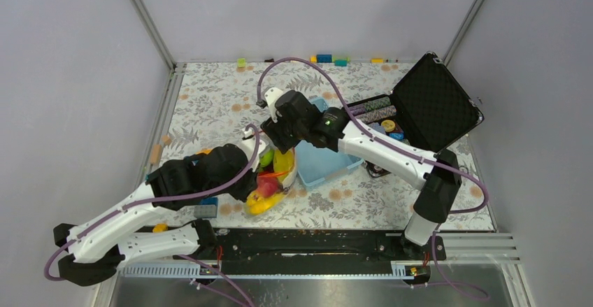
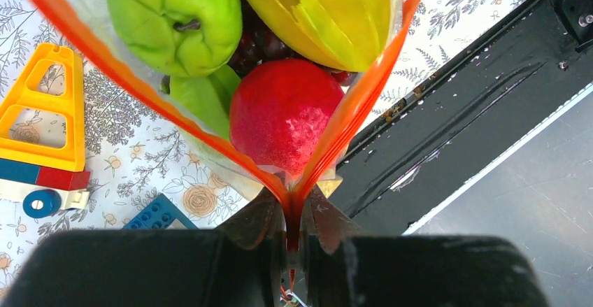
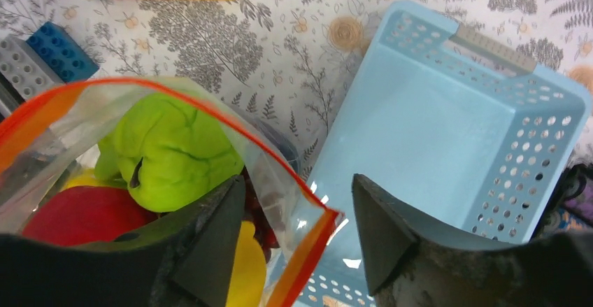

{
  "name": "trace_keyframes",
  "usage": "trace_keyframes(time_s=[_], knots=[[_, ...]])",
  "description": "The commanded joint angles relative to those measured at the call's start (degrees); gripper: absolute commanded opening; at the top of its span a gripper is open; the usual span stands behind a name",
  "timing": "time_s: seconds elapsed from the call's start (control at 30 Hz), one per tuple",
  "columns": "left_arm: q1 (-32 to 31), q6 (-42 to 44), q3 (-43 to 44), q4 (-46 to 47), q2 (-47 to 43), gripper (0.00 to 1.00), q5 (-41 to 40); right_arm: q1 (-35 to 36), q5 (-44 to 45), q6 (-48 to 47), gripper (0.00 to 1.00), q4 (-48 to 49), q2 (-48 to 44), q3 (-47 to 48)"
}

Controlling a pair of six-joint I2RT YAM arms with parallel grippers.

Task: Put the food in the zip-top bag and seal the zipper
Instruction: Adjust the zipper food storage bag at the center of the board.

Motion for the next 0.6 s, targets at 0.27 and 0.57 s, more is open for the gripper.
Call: trace_keyframes(time_s=[0.27,0.57], knots=[[-0.26,-4.19,-0.37,1.48,-4.75,0.0,-4.18,-6.22,19.05,8.14,0.15,-2.17,5.82,8.62],[-0.21,-11.94,-3.48,3.29,-3.89,0.0,-10.01,-12.88,16.15,1.31,0.08,2.98,11.58,13.15]])
